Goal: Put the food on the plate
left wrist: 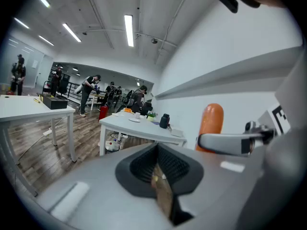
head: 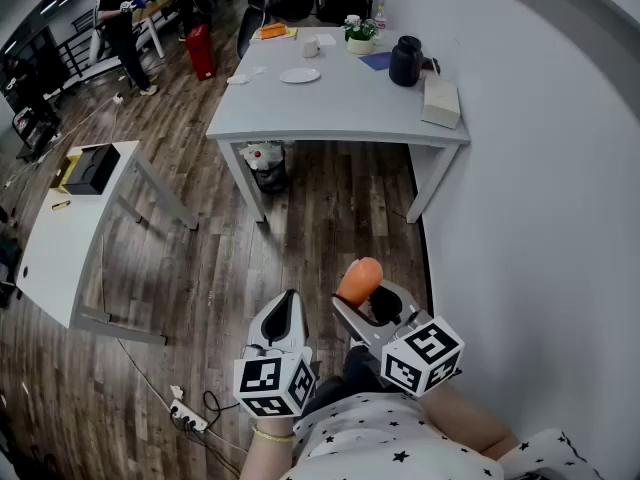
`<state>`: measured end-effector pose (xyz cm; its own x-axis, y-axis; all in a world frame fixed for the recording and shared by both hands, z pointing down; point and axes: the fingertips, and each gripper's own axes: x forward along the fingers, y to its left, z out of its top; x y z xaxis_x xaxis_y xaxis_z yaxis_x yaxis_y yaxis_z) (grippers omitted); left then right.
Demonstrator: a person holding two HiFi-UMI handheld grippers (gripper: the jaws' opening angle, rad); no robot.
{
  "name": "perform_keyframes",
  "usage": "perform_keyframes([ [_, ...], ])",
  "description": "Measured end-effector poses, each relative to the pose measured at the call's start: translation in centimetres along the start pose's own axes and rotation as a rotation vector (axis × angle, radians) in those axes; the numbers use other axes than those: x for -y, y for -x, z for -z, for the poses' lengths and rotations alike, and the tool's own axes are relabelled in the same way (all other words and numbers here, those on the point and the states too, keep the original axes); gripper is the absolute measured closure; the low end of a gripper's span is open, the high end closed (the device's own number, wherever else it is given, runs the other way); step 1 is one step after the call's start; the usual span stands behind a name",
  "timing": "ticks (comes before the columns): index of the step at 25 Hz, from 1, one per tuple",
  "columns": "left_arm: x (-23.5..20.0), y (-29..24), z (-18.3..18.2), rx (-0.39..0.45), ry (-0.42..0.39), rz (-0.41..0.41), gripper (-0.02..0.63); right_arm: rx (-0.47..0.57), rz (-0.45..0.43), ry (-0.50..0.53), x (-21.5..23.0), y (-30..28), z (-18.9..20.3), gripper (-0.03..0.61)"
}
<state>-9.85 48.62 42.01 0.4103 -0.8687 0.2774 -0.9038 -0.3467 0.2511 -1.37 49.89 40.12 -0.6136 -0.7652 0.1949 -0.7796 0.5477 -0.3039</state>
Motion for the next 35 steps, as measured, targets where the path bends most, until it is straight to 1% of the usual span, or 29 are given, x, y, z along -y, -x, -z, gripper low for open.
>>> perform_keyframes([
  [4, -1.3, -3.0, -0.6, -0.002, 0.009, -0.016, 0.606, 0.011, 0.004, -0.018, 2.7, -2.1, -1.1, 0.368],
  [9, -2.6, -10.0, -2.5, 0.003, 0.001, -0.023, 0.606, 0.029, -0.004, -0.013, 8.1, -6.8, -3.8, 0.368],
  [16, -3.6, -22.4, -8.5, 0.04, -0.011, -0.022, 0.606, 0.04, -0.057, 0.023, 16.8, -14.7, -10.3, 0.368],
  [21, -4.0, -30.3, -11.6, 0.047, 0.011, -0.02, 0.606, 0.055, -0.071, 0.028, 22.9, -19.0, -13.8, 0.368],
  [25, -5.3, -34.8, -12.7, 0.016, -0.009, -0.039, 0.606, 0.037, -0.06, 0.015, 26.8, -22.7, -14.9, 0.368],
  [29, -8.1, -38.9, -13.1, -0.006, 0.014, -0.054, 0.606, -0.003, -0.063, 0.003, 29.6, -27.0, -15.1, 0.368],
  [32, -10.3, -43.2, -13.9, -0.012, 0.015, -0.052, 0.606, -0.019, -0.055, 0.015, 32.1, -31.1, -15.7, 0.368],
  [35, -12.9, -48.0, -15.6, -0.009, 0.005, -0.044, 0.606, -0.025, -0.042, 0.026, 34.4, -35.6, -16.9, 0.368],
])
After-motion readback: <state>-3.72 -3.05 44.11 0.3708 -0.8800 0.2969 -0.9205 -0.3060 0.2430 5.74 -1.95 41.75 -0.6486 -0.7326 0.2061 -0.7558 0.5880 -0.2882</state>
